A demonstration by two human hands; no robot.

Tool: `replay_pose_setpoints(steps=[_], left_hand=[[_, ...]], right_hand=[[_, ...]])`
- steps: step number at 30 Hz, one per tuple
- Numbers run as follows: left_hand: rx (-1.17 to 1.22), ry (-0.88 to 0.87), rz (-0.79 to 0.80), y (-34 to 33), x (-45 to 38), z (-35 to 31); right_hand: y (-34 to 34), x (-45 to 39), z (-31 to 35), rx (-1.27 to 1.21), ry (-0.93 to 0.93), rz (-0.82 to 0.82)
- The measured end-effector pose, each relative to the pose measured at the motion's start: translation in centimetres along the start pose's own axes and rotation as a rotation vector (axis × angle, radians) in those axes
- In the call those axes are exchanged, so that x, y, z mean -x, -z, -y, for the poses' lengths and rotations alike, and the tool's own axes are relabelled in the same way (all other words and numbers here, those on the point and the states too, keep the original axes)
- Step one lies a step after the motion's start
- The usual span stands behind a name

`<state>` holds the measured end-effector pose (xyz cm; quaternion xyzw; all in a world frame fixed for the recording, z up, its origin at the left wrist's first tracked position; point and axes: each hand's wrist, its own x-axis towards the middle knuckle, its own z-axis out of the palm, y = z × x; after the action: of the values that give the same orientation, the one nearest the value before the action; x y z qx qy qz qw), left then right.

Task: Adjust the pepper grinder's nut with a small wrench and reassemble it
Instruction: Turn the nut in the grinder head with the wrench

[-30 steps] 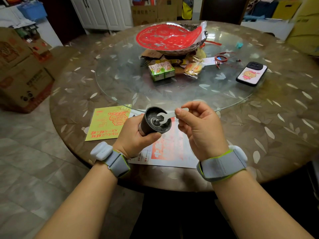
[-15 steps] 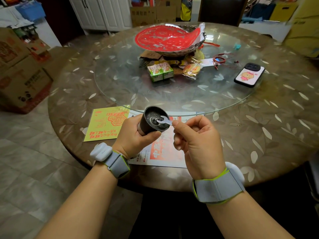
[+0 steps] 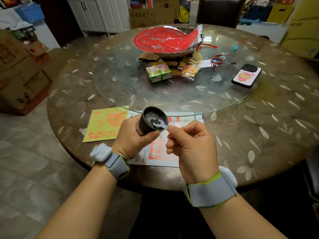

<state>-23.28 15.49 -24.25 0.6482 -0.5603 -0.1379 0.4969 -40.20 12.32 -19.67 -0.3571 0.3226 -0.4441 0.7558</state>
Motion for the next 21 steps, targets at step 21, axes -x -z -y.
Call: replay_pose_setpoints(steps=[21], left_hand=[[0.084,0.066,0.024,0.2,-0.1,0.1]], right_hand=[[-0.1,-1.8,0.1,-0.007,-0.009,0.077]])
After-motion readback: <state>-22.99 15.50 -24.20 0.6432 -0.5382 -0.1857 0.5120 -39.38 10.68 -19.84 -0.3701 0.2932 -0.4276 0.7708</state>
